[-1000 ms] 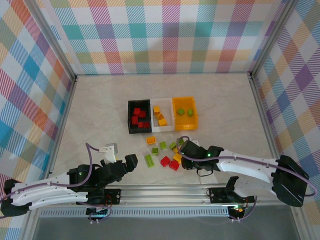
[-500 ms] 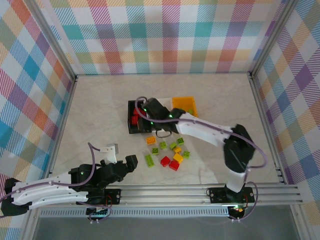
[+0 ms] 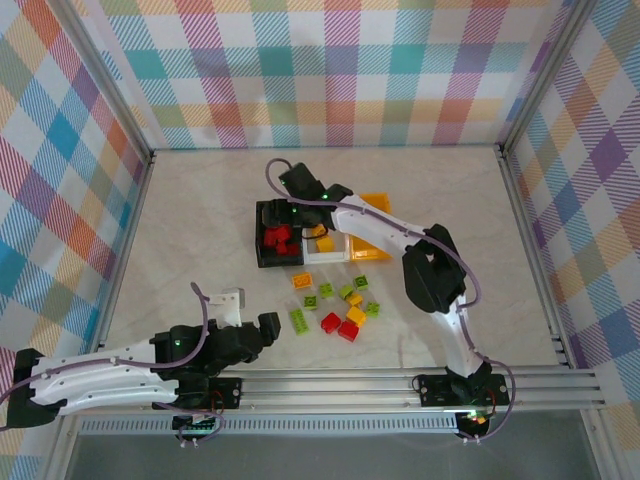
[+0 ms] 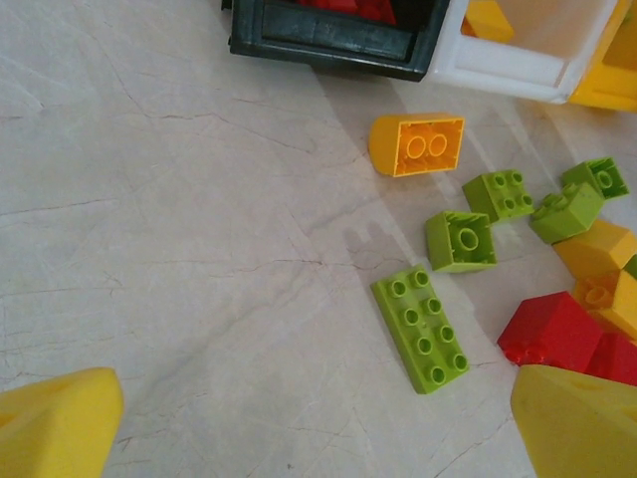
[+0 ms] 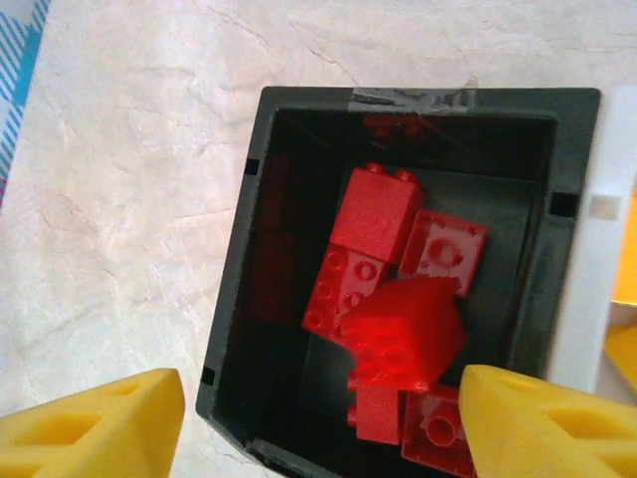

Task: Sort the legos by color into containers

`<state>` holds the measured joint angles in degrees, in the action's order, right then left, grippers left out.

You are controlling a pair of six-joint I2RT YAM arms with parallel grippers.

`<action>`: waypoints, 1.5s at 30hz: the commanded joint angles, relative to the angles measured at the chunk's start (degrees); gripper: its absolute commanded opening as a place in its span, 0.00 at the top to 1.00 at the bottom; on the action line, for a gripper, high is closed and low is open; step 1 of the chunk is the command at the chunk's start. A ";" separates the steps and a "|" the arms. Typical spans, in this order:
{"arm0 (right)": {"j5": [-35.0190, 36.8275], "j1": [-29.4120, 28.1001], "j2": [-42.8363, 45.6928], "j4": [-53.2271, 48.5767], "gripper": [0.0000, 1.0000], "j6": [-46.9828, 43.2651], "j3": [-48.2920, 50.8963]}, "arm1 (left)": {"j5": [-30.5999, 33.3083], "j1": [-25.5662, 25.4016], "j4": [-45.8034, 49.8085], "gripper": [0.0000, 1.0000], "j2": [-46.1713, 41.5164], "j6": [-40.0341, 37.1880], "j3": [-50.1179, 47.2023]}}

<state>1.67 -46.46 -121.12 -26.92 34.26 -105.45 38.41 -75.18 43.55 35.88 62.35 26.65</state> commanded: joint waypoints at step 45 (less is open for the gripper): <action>12.21 -0.39 81.17 0.14 0.08 7.34 66.14 | -10.52 24.31 -37.47 0.56 60.53 -24.02 20.24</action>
<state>12.86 -46.52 -40.84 -26.00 40.34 -40.05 28.49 -51.44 5.30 98.08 38.65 48.27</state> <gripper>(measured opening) 0.915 0.469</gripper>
